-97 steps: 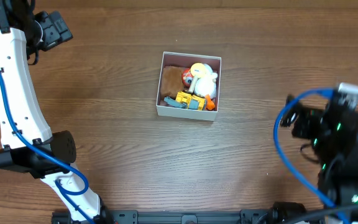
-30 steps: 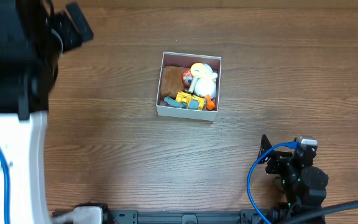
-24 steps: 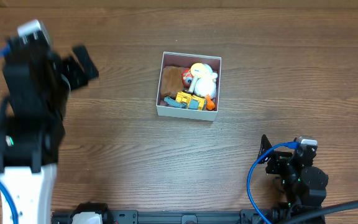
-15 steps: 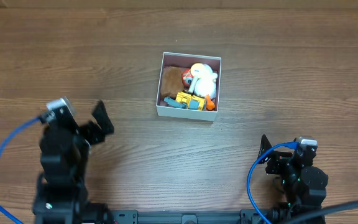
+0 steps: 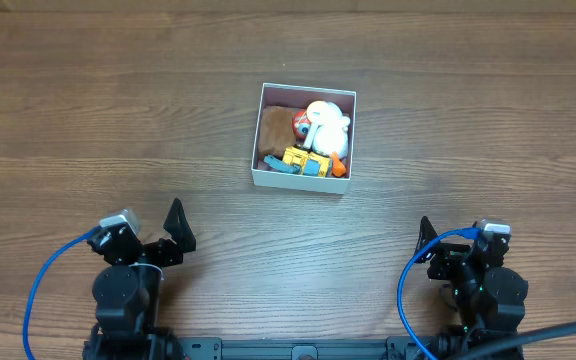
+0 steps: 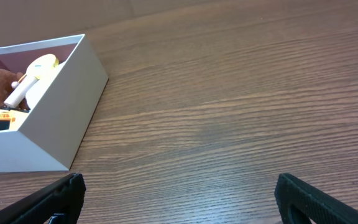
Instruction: Pack container
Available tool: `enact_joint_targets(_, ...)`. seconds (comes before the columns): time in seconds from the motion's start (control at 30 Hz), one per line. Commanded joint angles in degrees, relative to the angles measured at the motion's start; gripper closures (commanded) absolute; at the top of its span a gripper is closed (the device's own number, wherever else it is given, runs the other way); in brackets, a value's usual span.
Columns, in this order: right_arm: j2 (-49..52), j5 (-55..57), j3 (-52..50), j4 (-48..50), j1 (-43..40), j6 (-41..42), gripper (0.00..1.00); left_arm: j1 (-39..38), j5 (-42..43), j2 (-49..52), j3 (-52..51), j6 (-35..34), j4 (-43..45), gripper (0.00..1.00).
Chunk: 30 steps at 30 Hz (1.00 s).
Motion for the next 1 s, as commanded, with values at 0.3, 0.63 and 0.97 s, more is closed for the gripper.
enact_joint_targets(0.3, -0.68, -0.11, -0.46, -0.26, -0.13, -0.15, 0.00, -0.11, 0.66, -5.27, -4.42, -3.13, 1.73, 0.00)
enact_joint_targets(0.63, -0.68, -0.11, -0.46, -0.26, -0.13, -0.13, 0.00, -0.11, 0.66, -5.25, -4.42, -3.13, 1.73, 0.00)
enact_joint_targets(0.97, -0.68, -0.11, -0.46, -0.26, -0.13, -0.13, 0.00, -0.11, 0.66, -5.25, -4.42, -3.13, 1.73, 0.00)
